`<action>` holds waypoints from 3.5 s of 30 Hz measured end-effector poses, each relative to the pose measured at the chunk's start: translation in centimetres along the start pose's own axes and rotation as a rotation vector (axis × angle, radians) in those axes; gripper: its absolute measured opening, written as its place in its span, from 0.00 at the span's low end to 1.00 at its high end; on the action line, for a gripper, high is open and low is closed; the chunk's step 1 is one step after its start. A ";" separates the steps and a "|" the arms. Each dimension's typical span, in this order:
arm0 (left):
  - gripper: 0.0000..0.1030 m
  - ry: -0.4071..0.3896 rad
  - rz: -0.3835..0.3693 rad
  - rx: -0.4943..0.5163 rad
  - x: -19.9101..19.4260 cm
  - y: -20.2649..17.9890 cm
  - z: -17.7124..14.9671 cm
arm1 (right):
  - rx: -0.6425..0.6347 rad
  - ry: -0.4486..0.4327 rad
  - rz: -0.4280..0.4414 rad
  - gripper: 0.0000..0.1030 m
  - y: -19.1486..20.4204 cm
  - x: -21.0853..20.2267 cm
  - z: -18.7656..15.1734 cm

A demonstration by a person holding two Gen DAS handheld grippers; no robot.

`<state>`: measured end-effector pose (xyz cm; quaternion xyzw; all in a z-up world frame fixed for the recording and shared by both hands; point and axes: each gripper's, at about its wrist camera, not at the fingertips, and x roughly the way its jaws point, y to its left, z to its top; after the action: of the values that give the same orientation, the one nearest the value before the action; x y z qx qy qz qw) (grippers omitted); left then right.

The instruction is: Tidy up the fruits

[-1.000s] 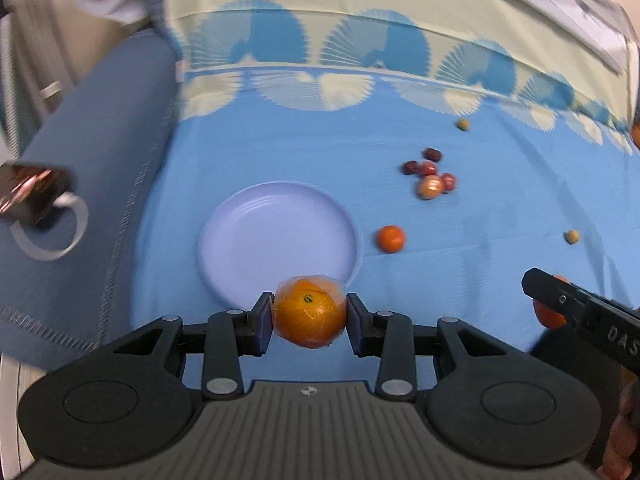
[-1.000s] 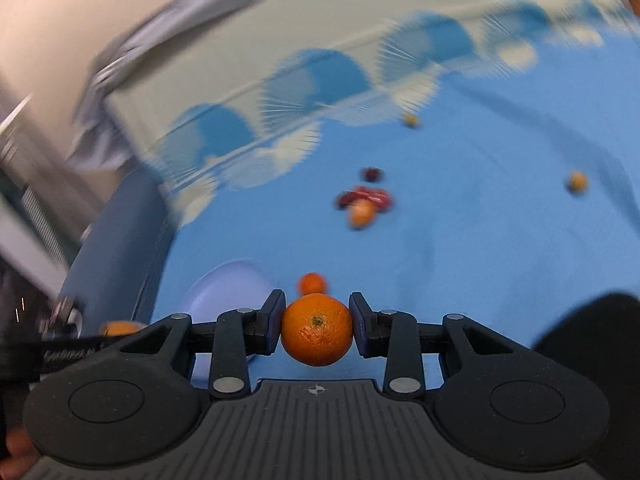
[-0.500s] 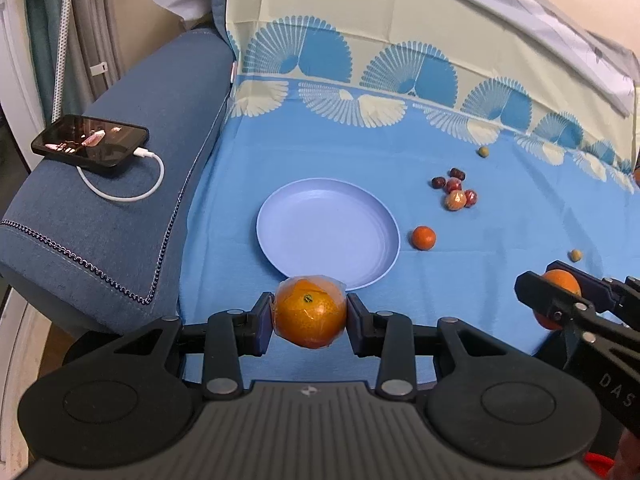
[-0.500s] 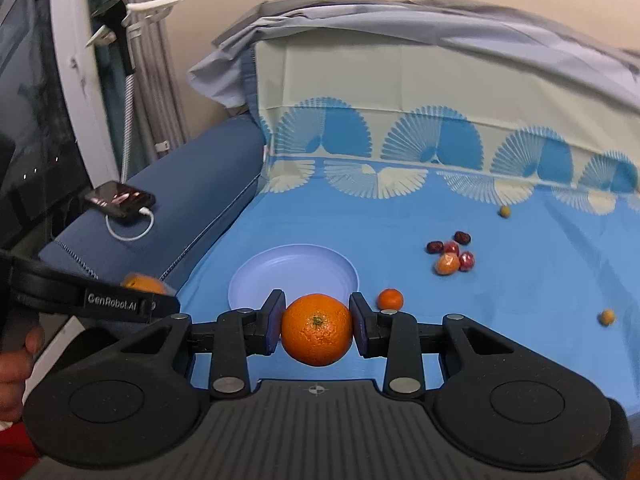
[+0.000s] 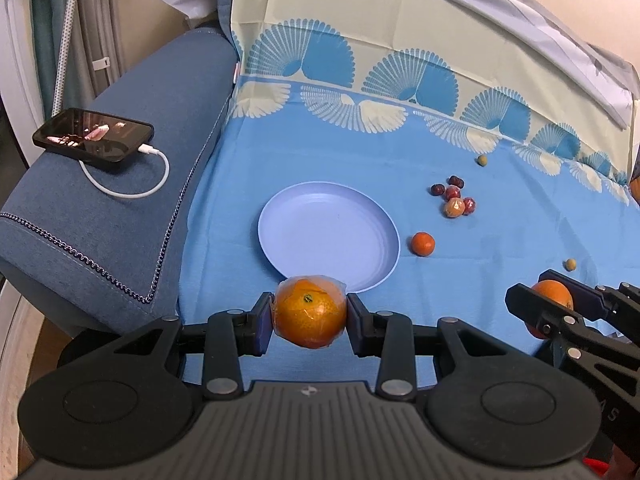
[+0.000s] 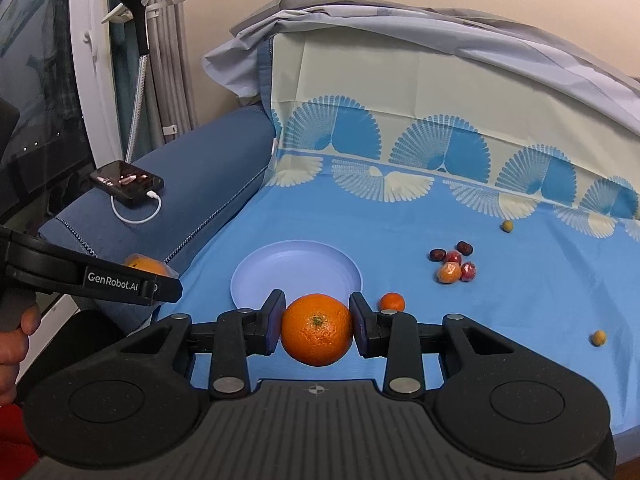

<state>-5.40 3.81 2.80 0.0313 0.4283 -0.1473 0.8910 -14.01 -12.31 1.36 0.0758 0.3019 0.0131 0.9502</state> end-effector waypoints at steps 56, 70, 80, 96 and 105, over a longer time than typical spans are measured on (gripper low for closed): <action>1.00 0.079 0.110 0.161 20.6 0.7 9.2 | -0.112 0.203 0.009 0.88 -0.9 23.5 1.3; 1.00 0.094 0.178 0.091 9.1 1.7 2.2 | -0.045 0.269 0.020 0.99 -0.3 12.5 -0.6; 1.00 -0.032 0.162 0.079 3.0 -0.7 1.9 | -0.036 0.111 -0.055 0.99 -0.9 5.6 -0.5; 1.00 -0.124 0.145 0.122 -2.0 -3.3 1.3 | -0.034 -0.048 -0.081 0.99 -0.7 -0.4 -0.7; 1.00 -0.121 0.148 0.122 -1.7 -3.0 1.2 | -0.034 -0.050 -0.075 0.99 -0.6 -0.5 -0.8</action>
<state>-6.39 1.13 5.09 0.1082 0.3602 -0.1084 0.9202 -14.91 -12.79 0.95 0.0483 0.2803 -0.0195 0.9585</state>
